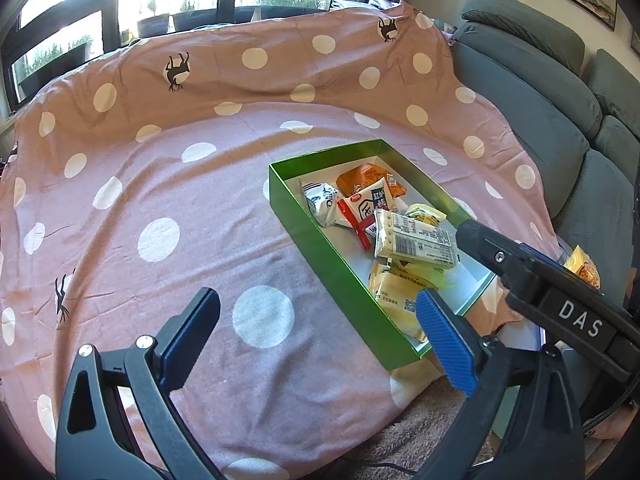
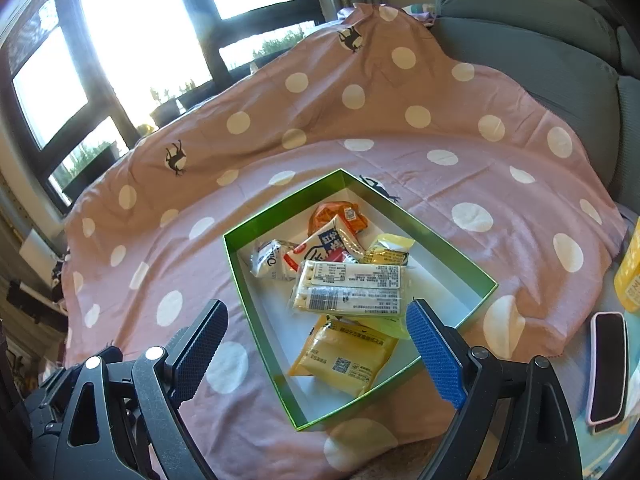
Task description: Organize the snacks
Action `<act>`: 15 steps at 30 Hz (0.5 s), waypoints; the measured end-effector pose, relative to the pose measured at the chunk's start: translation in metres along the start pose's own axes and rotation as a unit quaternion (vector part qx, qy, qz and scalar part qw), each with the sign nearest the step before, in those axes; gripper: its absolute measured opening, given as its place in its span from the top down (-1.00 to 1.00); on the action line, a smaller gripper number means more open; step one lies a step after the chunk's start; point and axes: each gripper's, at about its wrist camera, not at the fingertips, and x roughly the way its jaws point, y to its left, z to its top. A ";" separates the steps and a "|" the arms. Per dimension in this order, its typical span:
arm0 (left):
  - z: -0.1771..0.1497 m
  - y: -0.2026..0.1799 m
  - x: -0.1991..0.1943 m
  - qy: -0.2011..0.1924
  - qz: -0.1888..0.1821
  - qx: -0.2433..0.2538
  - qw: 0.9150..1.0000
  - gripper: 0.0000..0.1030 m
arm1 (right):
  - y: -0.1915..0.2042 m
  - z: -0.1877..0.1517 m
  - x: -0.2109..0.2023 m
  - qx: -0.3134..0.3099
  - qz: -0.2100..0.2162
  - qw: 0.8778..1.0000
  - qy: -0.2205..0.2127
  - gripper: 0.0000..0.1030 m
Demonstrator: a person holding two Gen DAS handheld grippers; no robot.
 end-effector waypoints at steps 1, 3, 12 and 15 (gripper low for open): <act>0.000 0.000 0.000 0.000 -0.001 -0.001 1.000 -0.92 | 0.000 0.000 0.000 0.000 -0.001 1.000 0.000 -0.77; 0.000 0.000 -0.001 -0.001 0.000 -0.002 1.000 -0.92 | 0.000 0.000 0.000 0.001 -0.006 1.000 -0.001 -0.77; -0.001 0.000 -0.002 0.002 0.000 -0.002 1.000 -0.92 | 0.001 -0.001 -0.001 -0.001 -0.007 1.000 -0.001 -0.77; -0.001 0.000 -0.002 0.001 0.000 -0.003 1.000 -0.92 | -0.001 -0.001 -0.001 0.001 -0.010 1.000 -0.001 -0.77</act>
